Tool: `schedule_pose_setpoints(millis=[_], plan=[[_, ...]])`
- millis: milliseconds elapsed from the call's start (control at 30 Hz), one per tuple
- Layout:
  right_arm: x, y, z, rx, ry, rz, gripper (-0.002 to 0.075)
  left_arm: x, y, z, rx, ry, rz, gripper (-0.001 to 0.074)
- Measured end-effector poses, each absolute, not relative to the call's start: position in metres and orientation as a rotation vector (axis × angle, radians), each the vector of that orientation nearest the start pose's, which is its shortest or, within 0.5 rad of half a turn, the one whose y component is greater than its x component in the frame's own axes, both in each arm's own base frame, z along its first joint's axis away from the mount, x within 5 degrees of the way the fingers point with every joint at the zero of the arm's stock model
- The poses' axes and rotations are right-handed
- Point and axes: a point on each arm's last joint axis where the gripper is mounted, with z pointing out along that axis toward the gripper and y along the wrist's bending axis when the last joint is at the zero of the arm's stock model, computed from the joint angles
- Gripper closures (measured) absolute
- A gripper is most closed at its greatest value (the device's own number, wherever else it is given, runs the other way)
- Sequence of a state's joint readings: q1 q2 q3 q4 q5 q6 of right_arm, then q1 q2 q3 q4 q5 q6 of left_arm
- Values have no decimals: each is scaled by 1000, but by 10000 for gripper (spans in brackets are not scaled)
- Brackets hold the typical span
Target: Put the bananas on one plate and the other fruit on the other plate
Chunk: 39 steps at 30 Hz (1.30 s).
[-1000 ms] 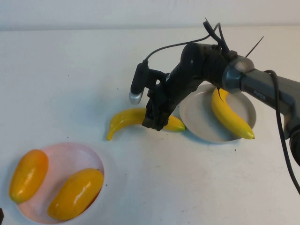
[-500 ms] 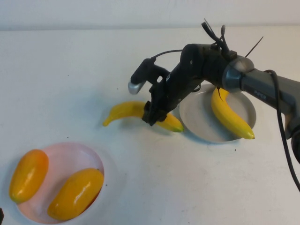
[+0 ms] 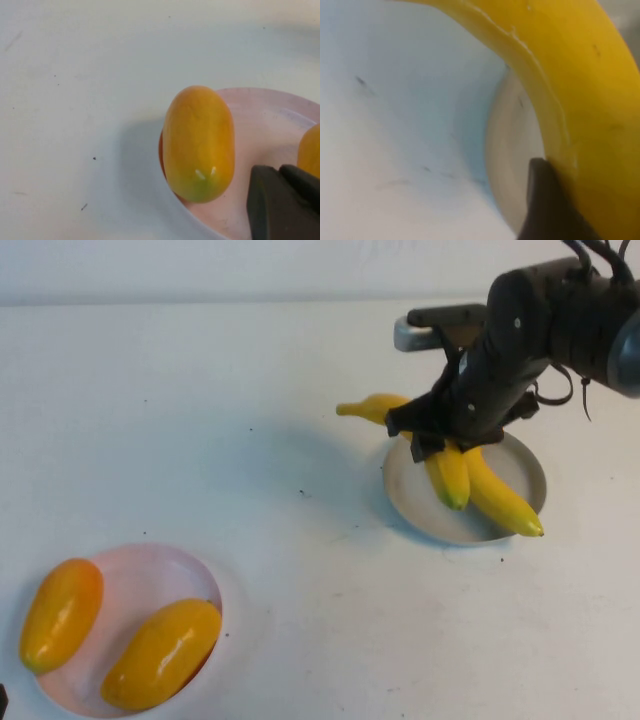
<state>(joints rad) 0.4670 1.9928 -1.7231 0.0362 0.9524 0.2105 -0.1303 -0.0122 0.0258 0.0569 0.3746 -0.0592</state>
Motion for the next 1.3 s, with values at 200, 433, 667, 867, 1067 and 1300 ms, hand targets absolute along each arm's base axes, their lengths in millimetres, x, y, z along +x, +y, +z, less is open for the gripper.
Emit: schedule_pose_setpoints(millis=[200,433,667,867,1067,1300], plan=[[382,189,221,-285,2828,207,427,52,-5,172,102,1869,-75,738],[385,189,213,-274,2822,211,382,52,-5,172,102,1869,-75,738],[386,189,206,-272,2841,208,302,52,-5,172,102,1869,-75,738],[366,184,234,-291,2859,204,336,52,-5,172,102,1869,-75,738],[305,166,294,-325,2772,258,571,52,-5,172,102,1869,-75,738],[233,130,328,-351,2721,288,730,52,-5,172,102,1869,-75,738]])
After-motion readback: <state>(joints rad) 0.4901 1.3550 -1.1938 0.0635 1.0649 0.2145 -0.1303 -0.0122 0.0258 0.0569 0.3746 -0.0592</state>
